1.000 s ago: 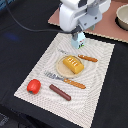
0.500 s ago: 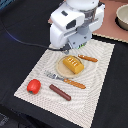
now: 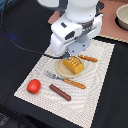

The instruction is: Interact with the objects in diverse but meaningful ways.

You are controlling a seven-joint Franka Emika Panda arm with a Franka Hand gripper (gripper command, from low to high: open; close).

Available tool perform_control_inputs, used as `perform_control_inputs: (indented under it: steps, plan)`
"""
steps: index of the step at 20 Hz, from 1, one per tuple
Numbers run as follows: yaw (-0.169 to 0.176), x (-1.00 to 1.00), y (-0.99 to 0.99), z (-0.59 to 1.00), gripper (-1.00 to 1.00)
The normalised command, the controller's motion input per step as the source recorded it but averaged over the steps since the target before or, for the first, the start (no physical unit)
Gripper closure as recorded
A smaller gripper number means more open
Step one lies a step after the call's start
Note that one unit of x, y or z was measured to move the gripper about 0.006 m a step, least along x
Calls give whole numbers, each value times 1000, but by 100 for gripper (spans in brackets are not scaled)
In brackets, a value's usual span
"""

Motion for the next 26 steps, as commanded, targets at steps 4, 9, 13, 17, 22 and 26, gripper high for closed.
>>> perform_control_inputs:
  steps: [4, 9, 13, 17, 22, 26]
  plan:
    - [0, 22, -196, -309, -100]
    - [0, 0, -222, -265, -100]
    - [0, 12, -161, -187, -100]
    - [0, 120, -96, -109, -100]
    - [0, 132, -99, -49, 100]
    - [0, 256, -83, 0, 100]
